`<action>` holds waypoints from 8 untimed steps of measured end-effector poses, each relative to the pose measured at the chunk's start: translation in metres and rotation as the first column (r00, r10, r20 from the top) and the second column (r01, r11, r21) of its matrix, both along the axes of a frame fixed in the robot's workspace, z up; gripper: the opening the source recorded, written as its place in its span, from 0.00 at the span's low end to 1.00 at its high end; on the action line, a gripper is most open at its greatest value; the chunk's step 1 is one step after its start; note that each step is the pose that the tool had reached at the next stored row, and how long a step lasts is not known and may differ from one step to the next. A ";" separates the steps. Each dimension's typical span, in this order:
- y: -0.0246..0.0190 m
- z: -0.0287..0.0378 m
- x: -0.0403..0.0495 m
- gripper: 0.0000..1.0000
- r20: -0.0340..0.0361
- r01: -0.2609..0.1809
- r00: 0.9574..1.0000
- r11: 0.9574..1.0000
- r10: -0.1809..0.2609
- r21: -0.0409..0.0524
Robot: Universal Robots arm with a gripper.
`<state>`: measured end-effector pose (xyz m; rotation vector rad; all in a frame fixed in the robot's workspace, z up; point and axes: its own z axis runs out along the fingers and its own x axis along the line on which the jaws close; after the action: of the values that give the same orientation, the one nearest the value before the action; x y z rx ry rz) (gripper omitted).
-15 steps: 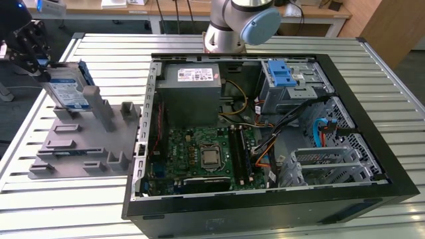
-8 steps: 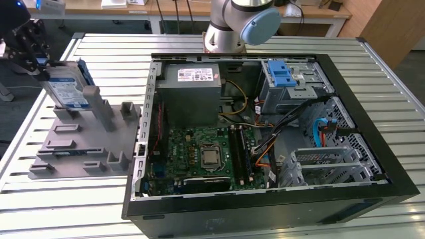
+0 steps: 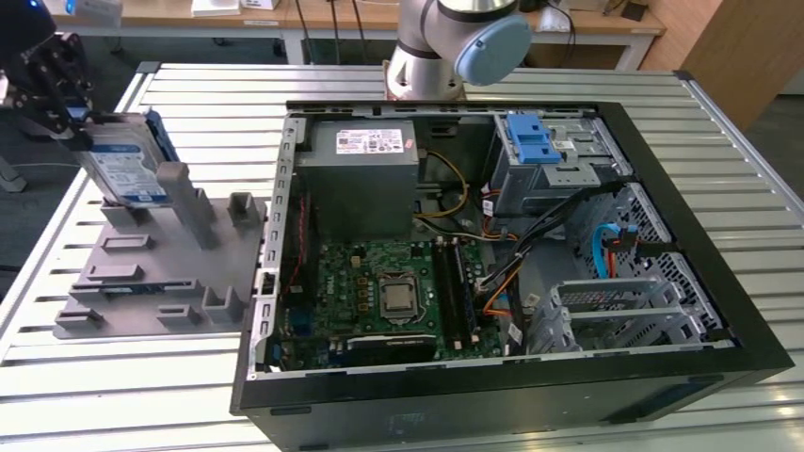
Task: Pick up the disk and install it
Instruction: 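Pick up the disk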
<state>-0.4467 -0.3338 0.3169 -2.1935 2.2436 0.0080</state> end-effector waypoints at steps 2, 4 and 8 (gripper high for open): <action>0.0000 0.0008 0.0000 0.36 0.000 0.000 1.000 1.000 0.000 0.000; 0.0000 0.0019 0.0000 0.36 0.000 0.000 1.000 1.000 0.000 0.000; 0.0000 0.0038 0.0000 0.36 0.000 0.000 1.000 1.000 0.000 0.000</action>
<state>-0.4467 -0.3338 0.3207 -2.1934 2.2436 0.0079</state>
